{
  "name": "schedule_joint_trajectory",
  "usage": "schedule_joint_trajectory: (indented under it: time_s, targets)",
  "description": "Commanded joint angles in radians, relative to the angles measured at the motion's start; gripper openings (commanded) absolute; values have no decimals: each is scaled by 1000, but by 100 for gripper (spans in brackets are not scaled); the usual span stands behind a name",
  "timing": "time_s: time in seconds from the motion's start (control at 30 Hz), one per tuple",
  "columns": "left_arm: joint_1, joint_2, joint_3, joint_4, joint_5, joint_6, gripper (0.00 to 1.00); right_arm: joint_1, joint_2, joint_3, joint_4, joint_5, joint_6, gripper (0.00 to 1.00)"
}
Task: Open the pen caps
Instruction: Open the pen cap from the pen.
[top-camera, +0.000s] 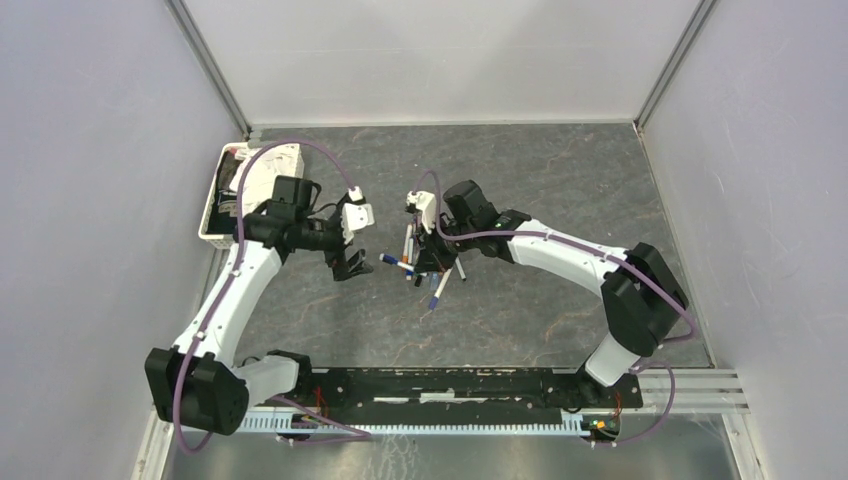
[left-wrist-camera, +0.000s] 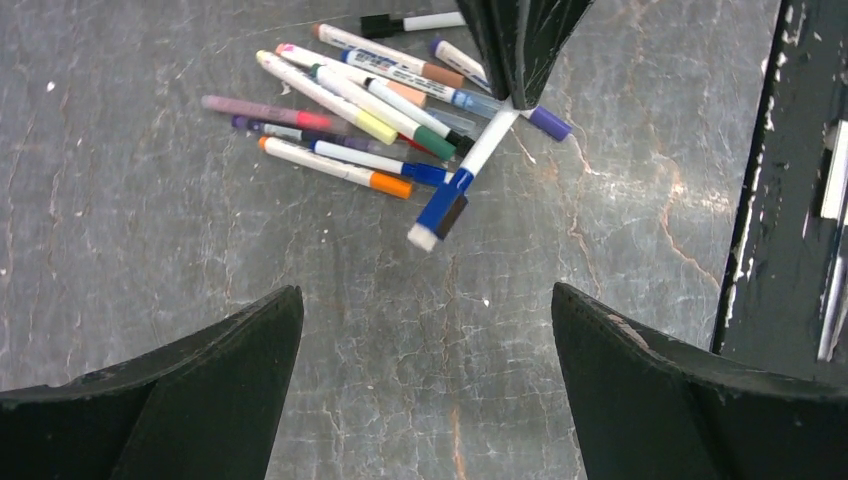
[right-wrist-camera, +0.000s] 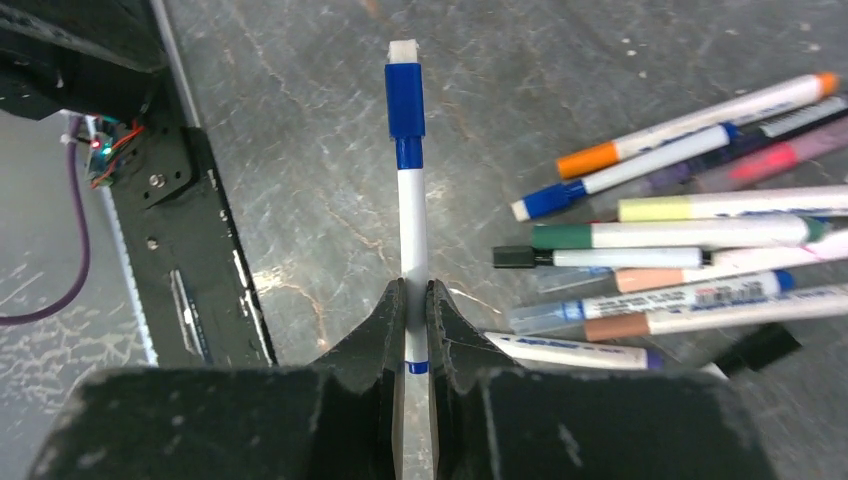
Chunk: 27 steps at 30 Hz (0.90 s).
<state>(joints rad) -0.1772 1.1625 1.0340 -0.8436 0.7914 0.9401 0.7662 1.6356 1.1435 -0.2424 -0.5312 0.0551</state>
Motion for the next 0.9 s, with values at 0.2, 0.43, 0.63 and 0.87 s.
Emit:
schedule_joint_trajectory:
  time_s: [0.2,0.43,0.63,0.87]
  targets:
    - [-91,-11,-12,-134,-47,232,86,30,49,91,-14,-137,16,0]
    - [-132,8,-28,-140,-71,260,79,40,58,93,6,-152,36,0]
    - [-178,19,-49,-69,-129,232,69,42,54,84,49,-191,65,0]
    - [-184,25,-66,-38,-171,242,58,45,54,76,56,-218,69,0]
